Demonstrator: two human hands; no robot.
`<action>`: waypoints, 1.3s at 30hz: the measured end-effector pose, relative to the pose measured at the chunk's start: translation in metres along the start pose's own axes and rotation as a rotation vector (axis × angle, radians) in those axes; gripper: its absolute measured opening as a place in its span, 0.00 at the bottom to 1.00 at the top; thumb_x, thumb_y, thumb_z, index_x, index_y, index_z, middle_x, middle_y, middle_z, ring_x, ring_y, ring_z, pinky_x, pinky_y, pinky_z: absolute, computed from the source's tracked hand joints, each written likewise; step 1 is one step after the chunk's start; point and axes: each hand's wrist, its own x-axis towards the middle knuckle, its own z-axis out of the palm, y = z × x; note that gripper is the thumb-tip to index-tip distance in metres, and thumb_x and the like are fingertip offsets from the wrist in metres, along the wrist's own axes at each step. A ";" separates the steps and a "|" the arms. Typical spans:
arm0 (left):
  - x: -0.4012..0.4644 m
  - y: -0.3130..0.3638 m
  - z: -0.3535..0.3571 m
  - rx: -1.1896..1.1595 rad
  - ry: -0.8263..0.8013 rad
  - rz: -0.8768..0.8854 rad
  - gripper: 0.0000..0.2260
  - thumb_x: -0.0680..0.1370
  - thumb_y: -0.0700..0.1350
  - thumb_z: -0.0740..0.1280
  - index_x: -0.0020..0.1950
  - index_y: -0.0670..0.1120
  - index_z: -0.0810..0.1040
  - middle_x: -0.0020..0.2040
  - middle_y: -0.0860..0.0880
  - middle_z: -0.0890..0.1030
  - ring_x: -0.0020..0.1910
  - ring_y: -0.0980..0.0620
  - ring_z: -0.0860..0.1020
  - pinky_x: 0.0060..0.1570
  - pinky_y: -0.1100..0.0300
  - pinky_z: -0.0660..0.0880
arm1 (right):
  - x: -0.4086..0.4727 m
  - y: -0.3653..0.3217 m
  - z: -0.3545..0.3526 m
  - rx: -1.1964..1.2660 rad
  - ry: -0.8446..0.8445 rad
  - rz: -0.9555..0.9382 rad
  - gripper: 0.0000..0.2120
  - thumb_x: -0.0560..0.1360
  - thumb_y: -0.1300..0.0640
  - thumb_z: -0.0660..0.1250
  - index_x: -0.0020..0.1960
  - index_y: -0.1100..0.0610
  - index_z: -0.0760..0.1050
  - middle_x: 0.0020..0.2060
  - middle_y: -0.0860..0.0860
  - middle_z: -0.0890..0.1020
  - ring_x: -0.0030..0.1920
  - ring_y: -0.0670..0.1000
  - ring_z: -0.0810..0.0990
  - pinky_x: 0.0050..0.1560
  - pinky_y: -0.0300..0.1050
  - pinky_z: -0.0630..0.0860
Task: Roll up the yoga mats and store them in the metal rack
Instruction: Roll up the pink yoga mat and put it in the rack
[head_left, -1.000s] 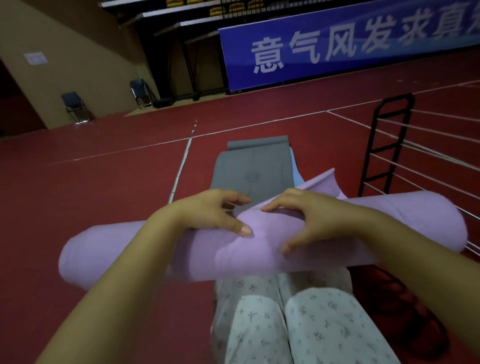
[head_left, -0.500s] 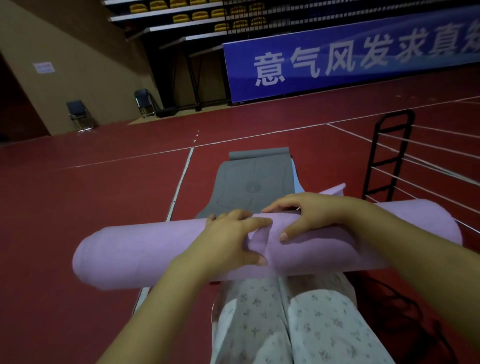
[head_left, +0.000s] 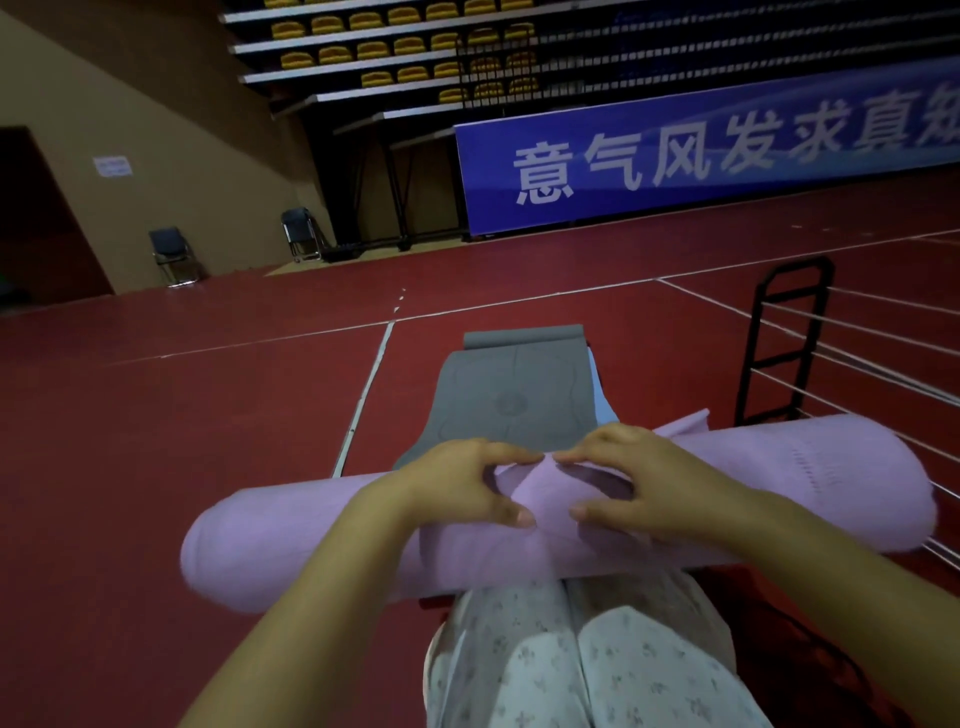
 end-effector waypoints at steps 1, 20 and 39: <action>0.002 -0.001 -0.001 -0.015 -0.006 -0.009 0.31 0.69 0.57 0.74 0.70 0.59 0.69 0.67 0.57 0.73 0.65 0.56 0.71 0.64 0.61 0.67 | 0.000 0.001 0.002 -0.060 -0.029 -0.005 0.36 0.63 0.28 0.59 0.68 0.40 0.69 0.57 0.44 0.73 0.57 0.48 0.72 0.60 0.49 0.69; -0.022 -0.001 0.045 0.527 0.206 -0.008 0.47 0.67 0.64 0.70 0.78 0.50 0.51 0.74 0.44 0.59 0.72 0.43 0.59 0.67 0.36 0.57 | 0.028 0.001 -0.005 -0.193 -0.248 0.068 0.42 0.60 0.31 0.72 0.69 0.42 0.62 0.56 0.48 0.71 0.56 0.51 0.73 0.58 0.50 0.70; -0.059 0.032 -0.005 0.538 0.390 0.124 0.45 0.57 0.64 0.73 0.71 0.50 0.66 0.62 0.46 0.73 0.59 0.43 0.74 0.55 0.46 0.68 | -0.012 -0.061 -0.047 -0.524 -0.105 0.015 0.50 0.57 0.31 0.71 0.72 0.46 0.55 0.62 0.49 0.69 0.60 0.53 0.70 0.59 0.53 0.65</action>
